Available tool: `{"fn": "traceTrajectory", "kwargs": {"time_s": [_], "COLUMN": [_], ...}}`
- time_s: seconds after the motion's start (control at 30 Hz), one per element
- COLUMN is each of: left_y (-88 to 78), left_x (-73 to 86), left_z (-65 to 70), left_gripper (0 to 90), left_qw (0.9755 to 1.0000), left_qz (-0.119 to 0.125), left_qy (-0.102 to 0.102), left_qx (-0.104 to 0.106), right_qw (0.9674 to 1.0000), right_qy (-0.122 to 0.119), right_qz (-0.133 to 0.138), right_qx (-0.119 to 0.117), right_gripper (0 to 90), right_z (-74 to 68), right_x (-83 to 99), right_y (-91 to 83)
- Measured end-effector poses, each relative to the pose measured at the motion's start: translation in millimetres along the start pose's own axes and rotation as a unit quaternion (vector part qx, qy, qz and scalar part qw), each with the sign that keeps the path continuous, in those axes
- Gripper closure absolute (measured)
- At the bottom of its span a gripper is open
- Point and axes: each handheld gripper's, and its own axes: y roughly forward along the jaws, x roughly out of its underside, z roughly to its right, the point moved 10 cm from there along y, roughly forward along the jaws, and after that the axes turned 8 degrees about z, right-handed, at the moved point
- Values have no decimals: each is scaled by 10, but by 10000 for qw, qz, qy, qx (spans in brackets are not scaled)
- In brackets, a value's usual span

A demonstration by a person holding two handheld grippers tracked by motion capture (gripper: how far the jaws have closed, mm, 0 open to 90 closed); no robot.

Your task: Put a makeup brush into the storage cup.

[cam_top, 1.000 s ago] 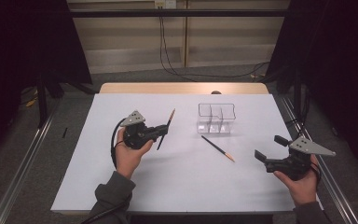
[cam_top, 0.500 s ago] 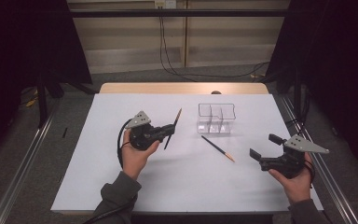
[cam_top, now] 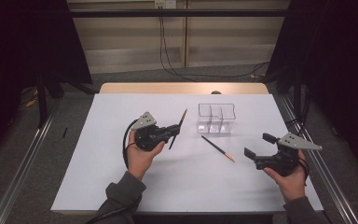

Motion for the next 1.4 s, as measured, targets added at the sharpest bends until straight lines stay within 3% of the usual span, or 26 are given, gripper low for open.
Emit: {"fn": "traceTrajectory", "kwargs": {"time_s": [0.73, 1.4], "left_y": [119, 187], "left_x": [28, 18], "left_z": [103, 201], "left_gripper": [837, 837], "left_qw": [10000, 9994], "left_qz": [66, 99], "left_qy": [29, 39], "left_qx": [60, 316], "right_qw": [9994, 9984], "right_qy": [95, 157], "right_qz": [4, 33], "right_qx": [-339, -537], "right_gripper": [23, 29], "right_z": [-242, -395], "right_x": [-100, -229], "right_y": [278, 530]}}
